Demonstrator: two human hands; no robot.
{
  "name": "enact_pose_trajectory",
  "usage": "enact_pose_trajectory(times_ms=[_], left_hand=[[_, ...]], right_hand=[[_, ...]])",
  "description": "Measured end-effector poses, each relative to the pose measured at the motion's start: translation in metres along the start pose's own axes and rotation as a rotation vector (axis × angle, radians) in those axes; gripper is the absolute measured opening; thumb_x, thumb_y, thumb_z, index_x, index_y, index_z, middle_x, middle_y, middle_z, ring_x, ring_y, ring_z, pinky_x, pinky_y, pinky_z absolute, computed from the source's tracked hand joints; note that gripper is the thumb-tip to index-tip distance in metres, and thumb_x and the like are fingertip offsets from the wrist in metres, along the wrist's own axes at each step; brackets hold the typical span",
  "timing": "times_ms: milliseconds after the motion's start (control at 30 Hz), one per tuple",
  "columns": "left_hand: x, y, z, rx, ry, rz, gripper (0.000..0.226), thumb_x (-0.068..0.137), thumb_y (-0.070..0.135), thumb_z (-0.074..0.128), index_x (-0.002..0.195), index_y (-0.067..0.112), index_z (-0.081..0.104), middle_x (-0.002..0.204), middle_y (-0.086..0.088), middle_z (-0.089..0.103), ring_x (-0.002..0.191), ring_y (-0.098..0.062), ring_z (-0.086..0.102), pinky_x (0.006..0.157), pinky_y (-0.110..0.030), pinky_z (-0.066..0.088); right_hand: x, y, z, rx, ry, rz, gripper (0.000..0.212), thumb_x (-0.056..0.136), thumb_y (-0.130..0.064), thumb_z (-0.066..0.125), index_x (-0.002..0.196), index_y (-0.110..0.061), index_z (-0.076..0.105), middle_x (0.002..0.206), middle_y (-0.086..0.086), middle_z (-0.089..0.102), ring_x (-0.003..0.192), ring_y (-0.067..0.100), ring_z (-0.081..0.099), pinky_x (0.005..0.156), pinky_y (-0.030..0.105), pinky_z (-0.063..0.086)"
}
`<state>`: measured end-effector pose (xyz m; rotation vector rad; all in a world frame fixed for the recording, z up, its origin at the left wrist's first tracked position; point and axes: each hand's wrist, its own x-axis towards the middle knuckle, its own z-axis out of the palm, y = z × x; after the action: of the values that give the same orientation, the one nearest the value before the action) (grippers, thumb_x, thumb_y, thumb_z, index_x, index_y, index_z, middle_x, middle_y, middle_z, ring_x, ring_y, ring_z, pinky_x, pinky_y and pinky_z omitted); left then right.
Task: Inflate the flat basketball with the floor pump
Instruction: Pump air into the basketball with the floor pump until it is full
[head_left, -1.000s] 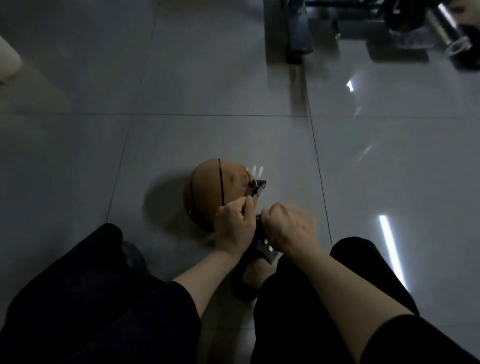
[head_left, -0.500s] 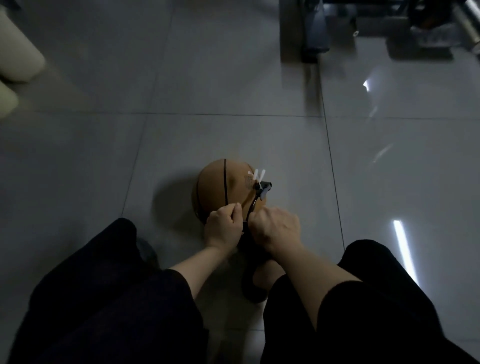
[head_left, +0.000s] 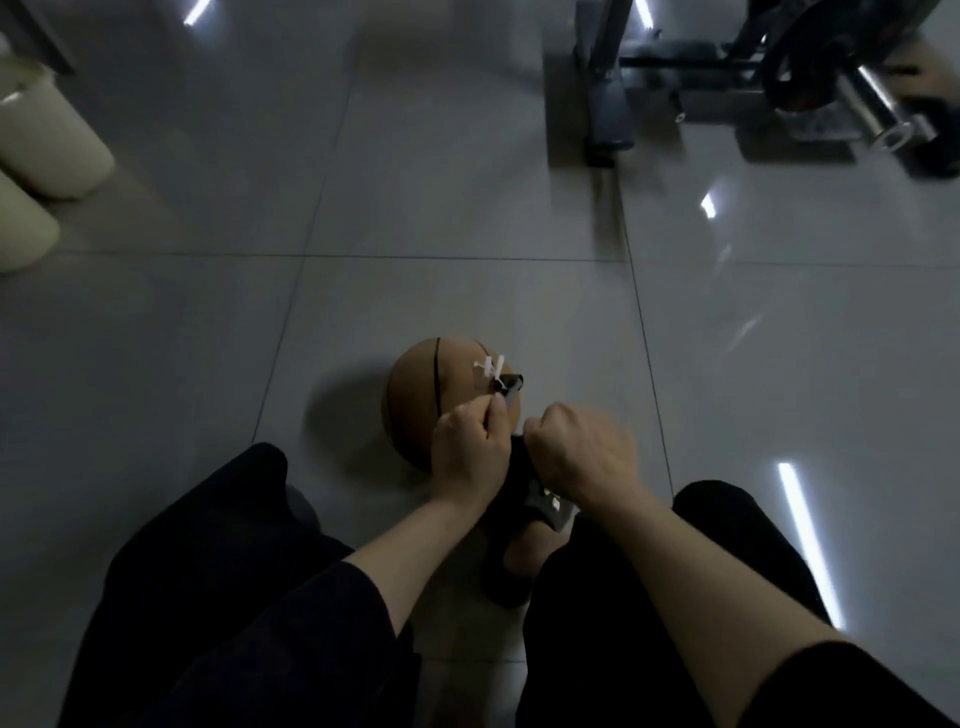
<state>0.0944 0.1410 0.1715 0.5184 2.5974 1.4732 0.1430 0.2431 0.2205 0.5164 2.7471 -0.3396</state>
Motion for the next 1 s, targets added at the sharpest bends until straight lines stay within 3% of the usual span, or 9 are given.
enact_pose_trajectory(times_ms=[67,167,300,433,533,733,867,933,1000], left_hand=[[-0.004,-0.024,0.009,0.012,-0.032,-0.070,0.043,0.090,0.033,0.033,0.051,0.016,0.037,0.044,0.004,0.036,0.040,-0.017,0.037,0.045,-0.037,0.026],[-0.011,-0.051,0.025,0.028,-0.057,-0.110,0.041,0.090,0.032,0.033,0.052,0.019,0.035,0.045,0.006,0.036,0.040,-0.013,0.035,0.043,-0.039,0.030],[0.001,-0.058,0.051,0.055,-0.090,-0.076,0.040,0.091,0.027,0.035,0.052,0.023,0.030,0.045,0.009,0.033,0.040,-0.008,0.032,0.044,-0.029,0.023],[0.008,-0.075,0.059,0.040,-0.085,-0.099,0.041,0.091,0.027,0.035,0.053,0.014,0.037,0.045,0.004,0.036,0.040,-0.013,0.035,0.043,-0.035,0.027],[0.012,-0.078,0.056,0.042,-0.097,-0.165,0.043,0.091,0.032,0.032,0.054,0.011,0.041,0.048,-0.002,0.042,0.044,-0.022,0.042,0.045,-0.037,0.033],[0.007,-0.042,0.035,0.114,-0.205,-0.099,0.044,0.098,0.022,0.038,0.055,0.018,0.041,0.048,0.000,0.044,0.045,-0.016,0.043,0.050,-0.026,0.027],[0.011,0.007,0.018,0.042,-0.022,0.016,0.041,0.091,0.023,0.039,0.057,0.003,0.049,0.056,-0.018,0.056,0.054,-0.031,0.051,0.053,-0.032,0.032],[0.020,0.040,0.008,0.009,0.022,0.082,0.041,0.091,0.022,0.041,0.052,0.010,0.039,0.050,-0.009,0.048,0.051,-0.024,0.045,0.057,-0.036,0.035],[0.026,0.062,0.001,-0.032,0.034,0.113,0.041,0.090,0.025,0.037,0.051,0.017,0.031,0.046,0.002,0.036,0.045,-0.013,0.034,0.051,-0.035,0.026]], right_hand=[[0.011,0.001,0.028,-0.010,-0.033,-0.024,0.027,0.096,-0.023,0.037,0.073,-0.009,0.042,0.066,0.000,0.040,0.055,0.018,0.041,0.048,0.026,0.028],[0.023,0.006,0.062,0.016,-0.060,0.045,0.028,0.095,-0.027,0.036,0.073,-0.019,0.052,0.067,-0.003,0.045,0.051,0.012,0.036,0.044,0.025,0.022],[0.042,0.025,0.079,0.064,-0.074,0.202,0.033,0.093,-0.028,0.040,0.061,-0.022,0.038,0.064,-0.002,0.045,0.054,0.015,0.041,0.048,0.028,0.032],[0.052,0.022,0.086,0.065,-0.086,0.195,0.033,0.095,-0.027,0.039,0.062,-0.022,0.040,0.065,-0.002,0.048,0.051,0.012,0.040,0.043,0.027,0.026],[0.057,0.017,0.078,0.047,-0.106,0.150,0.031,0.095,-0.025,0.037,0.070,-0.014,0.052,0.063,-0.001,0.045,0.052,0.014,0.040,0.046,0.026,0.028],[0.035,0.024,0.055,0.064,-0.164,0.091,0.030,0.095,-0.026,0.035,0.068,-0.013,0.044,0.080,0.007,0.053,0.066,0.024,0.049,0.051,0.027,0.029],[0.022,0.031,0.006,0.155,-0.113,0.104,0.032,0.093,-0.032,0.036,0.070,-0.011,0.045,0.079,0.008,0.050,0.080,0.030,0.055,0.065,0.032,0.037],[0.020,0.032,-0.031,0.203,-0.108,0.143,0.032,0.092,-0.035,0.038,0.069,-0.014,0.045,0.077,0.009,0.053,0.075,0.029,0.055,0.067,0.033,0.041],[0.019,0.032,-0.055,0.224,-0.076,0.146,0.031,0.091,-0.036,0.038,0.070,-0.015,0.048,0.075,0.008,0.056,0.071,0.027,0.056,0.067,0.034,0.042]])
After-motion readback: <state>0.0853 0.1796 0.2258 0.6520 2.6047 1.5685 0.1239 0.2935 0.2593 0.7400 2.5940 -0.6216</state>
